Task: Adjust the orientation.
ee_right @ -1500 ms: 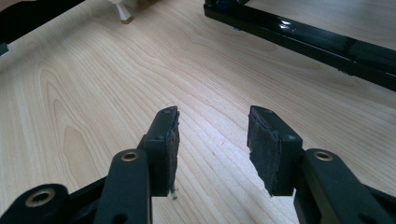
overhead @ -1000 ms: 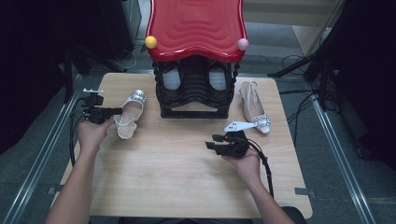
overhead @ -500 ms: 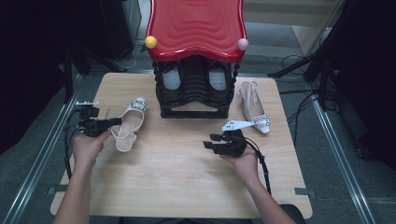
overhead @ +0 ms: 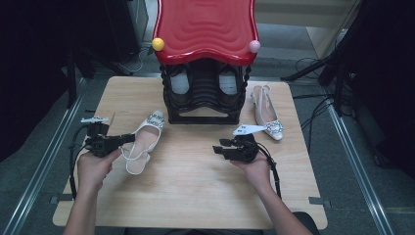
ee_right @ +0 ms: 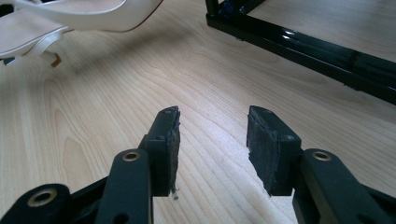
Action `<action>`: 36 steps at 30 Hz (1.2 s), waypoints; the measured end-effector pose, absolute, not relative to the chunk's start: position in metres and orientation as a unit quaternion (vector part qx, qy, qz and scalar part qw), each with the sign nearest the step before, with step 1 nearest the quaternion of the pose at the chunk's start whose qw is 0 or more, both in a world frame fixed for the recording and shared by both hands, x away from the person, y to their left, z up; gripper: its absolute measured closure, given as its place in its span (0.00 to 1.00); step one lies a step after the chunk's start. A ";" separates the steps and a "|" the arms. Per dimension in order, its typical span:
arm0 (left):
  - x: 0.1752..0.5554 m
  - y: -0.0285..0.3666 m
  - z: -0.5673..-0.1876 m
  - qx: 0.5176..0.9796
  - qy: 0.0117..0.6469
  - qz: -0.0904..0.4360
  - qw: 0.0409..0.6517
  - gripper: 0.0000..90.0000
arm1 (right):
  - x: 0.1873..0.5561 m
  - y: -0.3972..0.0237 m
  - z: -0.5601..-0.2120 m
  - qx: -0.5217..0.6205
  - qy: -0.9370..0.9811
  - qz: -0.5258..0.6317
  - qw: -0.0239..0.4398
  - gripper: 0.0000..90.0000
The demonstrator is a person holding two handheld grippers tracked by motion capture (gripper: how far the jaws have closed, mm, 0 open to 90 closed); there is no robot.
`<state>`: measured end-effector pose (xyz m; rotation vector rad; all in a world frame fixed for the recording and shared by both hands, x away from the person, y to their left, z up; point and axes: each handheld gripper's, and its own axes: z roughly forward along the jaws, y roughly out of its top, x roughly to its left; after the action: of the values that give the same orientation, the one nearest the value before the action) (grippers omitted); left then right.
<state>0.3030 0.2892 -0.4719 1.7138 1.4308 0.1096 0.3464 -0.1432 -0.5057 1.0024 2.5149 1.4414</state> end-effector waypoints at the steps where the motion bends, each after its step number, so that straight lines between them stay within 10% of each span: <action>1: 0.303 0.287 -0.472 0.691 0.573 0.042 0.438 0.96 | 0.347 -0.143 -0.506 0.327 0.820 0.469 0.037 0.62; 36: 0.334 0.172 -0.497 0.761 0.476 -0.045 0.439 0.95 | 0.326 -0.149 -0.511 0.347 0.823 0.445 0.063 0.62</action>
<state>0.3335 0.1724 -0.4972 1.8899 1.1823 -0.1111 0.3265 -0.1487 -0.5105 1.0477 2.4879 1.3444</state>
